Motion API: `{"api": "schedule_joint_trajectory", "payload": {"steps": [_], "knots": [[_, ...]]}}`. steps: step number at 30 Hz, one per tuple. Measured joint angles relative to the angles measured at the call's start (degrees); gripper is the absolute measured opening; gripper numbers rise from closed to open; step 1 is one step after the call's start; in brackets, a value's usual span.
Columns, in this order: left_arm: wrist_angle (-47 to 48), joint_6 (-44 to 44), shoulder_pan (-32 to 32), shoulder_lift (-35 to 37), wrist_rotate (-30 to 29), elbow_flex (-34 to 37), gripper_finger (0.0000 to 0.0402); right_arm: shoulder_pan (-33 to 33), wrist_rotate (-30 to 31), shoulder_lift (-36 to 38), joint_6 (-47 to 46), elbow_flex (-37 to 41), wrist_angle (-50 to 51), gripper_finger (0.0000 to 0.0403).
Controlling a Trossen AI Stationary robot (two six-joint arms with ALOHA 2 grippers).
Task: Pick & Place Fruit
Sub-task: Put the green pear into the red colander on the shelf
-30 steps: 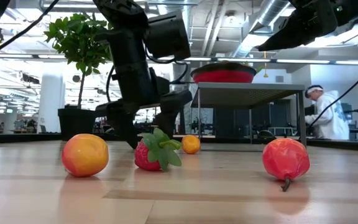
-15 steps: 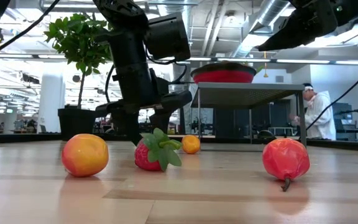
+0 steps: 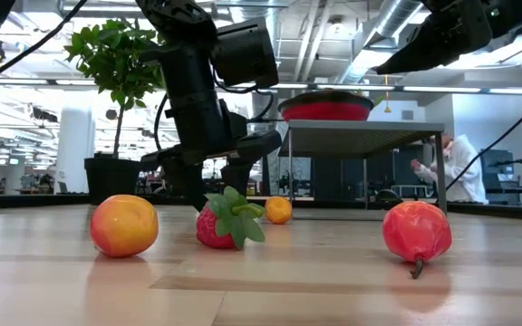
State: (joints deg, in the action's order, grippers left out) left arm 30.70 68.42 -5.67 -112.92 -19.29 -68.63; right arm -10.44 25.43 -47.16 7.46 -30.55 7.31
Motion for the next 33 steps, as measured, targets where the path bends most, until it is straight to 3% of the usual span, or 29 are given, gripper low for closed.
{"api": "schedule_joint_trajectory", "payload": {"steps": [13, 33], "knots": [[0.2, 0.0, 0.0, 0.0, -0.1, 0.0, 0.0218, 0.0, 0.0, 0.0, 0.0, 0.0, 0.0, 0.0000], [0.1, 0.0, 0.0, 0.0, -0.3, 0.0, 0.0221, 0.0, 0.0, 0.0, 0.0, 0.0, 0.0, 0.0000]]}}
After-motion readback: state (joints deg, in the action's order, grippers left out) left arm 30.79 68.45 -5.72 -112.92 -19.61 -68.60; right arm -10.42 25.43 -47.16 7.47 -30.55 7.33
